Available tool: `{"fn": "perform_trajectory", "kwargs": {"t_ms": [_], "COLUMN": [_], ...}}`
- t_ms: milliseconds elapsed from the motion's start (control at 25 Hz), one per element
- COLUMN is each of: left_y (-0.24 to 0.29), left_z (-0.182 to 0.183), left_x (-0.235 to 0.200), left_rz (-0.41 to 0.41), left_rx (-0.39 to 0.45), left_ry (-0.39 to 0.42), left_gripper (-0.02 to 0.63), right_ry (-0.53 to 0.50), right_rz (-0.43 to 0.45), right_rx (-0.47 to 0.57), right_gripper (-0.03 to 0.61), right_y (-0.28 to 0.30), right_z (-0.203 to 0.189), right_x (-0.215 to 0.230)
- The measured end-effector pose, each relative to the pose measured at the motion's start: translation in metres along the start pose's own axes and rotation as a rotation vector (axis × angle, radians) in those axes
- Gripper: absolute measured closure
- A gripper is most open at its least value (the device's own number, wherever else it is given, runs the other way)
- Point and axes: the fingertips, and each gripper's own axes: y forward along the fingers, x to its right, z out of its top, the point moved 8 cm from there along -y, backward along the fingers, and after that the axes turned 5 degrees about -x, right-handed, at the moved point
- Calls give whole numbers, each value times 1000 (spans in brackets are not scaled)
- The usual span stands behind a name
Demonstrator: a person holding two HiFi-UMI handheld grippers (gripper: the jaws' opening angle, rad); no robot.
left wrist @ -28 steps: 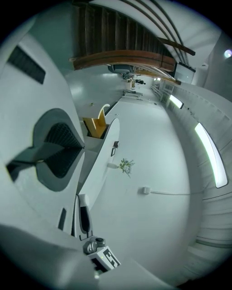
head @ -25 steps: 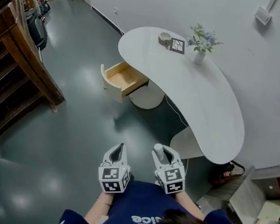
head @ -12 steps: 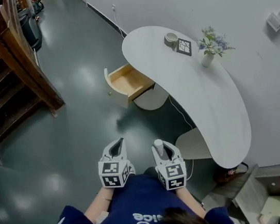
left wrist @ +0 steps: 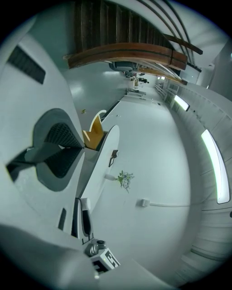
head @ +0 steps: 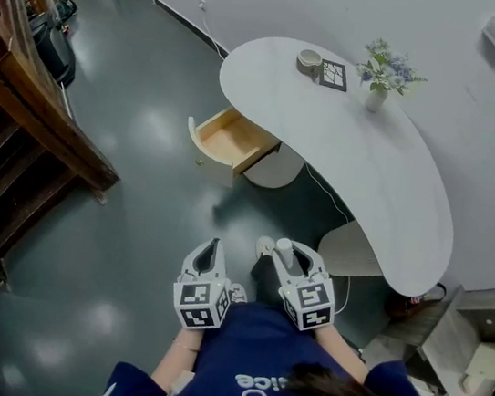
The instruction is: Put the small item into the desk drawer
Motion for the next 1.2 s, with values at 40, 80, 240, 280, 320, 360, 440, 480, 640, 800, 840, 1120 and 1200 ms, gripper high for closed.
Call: {"fn": "perform_trajectory", "kwargs": {"t_ms": [40, 80, 240, 280, 320, 360, 440, 480, 640, 800, 840, 1120, 1200], "left_y": [2, 5, 18, 21, 26, 31, 41, 46, 70, 101, 108, 158, 171], "left_z": [1, 3, 12, 15, 18, 22, 30, 34, 49, 65, 69, 98, 106], "left_x": [-2, -4, -7, -7, -7, -8, -11, -13, -17, -19, -19, -18, -17], "left_rz": [7, 15, 51, 59, 66, 73, 90, 98, 114, 131, 135, 190, 208], "left_rx": [5, 12, 24, 22, 20, 19, 15, 12, 1, -20, -25, -34, -38], "left_ry": [-3, -4, 7, 14, 20, 25, 29, 31, 25, 23, 21, -14, -16], "left_gripper": [609, 609, 609, 609, 609, 609, 609, 609, 609, 609, 609, 609, 609], "right_ry": [-2, -5, -3, -2, -3, -4, -7, -9, -21, -25, -24, -26, -37], "right_rz": [5, 9, 26, 32, 39, 47, 68, 79, 116, 145, 153, 215, 241], "right_rx": [2, 7, 21, 21, 19, 17, 17, 21, 23, 20, 20, 17, 27], "right_gripper": [431, 431, 431, 431, 431, 431, 431, 431, 431, 431, 431, 431, 431], "right_y": [4, 8, 24, 29, 34, 40, 54, 61, 89, 115, 121, 166, 179], "right_z": [1, 2, 12, 14, 17, 20, 30, 36, 55, 74, 79, 109, 118], "right_x": [1, 3, 18, 22, 26, 30, 38, 42, 61, 85, 91, 134, 145]}}
